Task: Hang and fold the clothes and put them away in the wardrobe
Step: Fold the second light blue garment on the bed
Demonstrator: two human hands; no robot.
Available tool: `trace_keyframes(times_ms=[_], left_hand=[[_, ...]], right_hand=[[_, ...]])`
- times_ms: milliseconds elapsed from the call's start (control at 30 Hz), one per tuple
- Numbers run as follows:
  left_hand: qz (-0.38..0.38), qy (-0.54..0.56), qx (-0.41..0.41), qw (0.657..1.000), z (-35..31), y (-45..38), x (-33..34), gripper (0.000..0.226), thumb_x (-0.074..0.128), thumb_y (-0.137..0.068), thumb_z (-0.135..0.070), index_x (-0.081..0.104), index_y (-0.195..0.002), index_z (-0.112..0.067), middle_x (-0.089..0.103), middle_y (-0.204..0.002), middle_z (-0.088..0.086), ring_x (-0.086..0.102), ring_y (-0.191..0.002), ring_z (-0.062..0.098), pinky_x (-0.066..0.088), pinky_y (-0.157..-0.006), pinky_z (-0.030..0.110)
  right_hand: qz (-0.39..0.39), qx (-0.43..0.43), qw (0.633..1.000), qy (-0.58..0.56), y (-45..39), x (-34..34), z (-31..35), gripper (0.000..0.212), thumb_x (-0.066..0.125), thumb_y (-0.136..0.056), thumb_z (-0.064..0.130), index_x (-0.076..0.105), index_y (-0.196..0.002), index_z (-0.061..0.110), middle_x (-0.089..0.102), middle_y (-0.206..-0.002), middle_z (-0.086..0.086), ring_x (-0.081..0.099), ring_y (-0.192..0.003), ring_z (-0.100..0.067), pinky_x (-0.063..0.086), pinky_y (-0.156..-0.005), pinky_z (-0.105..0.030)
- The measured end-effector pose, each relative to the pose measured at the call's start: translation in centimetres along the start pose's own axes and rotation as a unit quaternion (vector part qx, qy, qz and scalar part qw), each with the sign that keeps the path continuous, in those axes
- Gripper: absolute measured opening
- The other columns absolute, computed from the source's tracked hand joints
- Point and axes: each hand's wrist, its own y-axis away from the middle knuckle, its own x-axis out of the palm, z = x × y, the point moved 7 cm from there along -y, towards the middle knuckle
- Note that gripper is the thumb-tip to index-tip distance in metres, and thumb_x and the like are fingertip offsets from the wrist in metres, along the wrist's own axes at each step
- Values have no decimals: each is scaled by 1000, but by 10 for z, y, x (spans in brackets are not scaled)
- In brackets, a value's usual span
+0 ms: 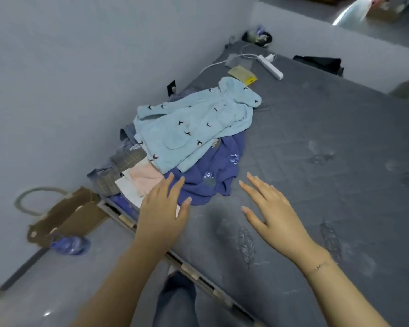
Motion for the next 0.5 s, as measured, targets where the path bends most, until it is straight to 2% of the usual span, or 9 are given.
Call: trace_keyframes(times_ms=[100,200,367,500], left_hand=[[42,-3,19,999,53,-84,22,54,47,-100,-39,37,-148,-17,30,-157,6,31,-142,26,30,-113,42],[67,-1,22,998,95,-160,50,54,49,-99,-37,36,-149,-19,28,-158,2,28,-143,23,29,-114,39],[53,19,38,998,125,-279,120,48,54,-98,-29,44,-143,-15,34,-154,5,35,-139,26,30,-111,44],[57,-53,48,996,129,-363,179,59,60,-91,-46,38,-144,-30,14,-161,5,11,-148,25,12,-118,52]], right_hand=[[-3,59,997,-47,-71,37,-2,56,46,-102,34,24,-152,28,9,-161,12,12,-148,-5,5,-120,-22],[-13,109,988,-107,-119,75,-11,54,48,-100,34,27,-151,31,12,-160,16,14,-147,-2,14,-120,-26],[-26,170,971,-168,-157,146,-45,55,53,-98,31,31,-148,33,19,-158,18,20,-145,-1,20,-119,-28],[-4,202,963,-176,-173,201,-80,56,55,-97,29,30,-147,33,19,-158,18,21,-145,-3,21,-119,-29]])
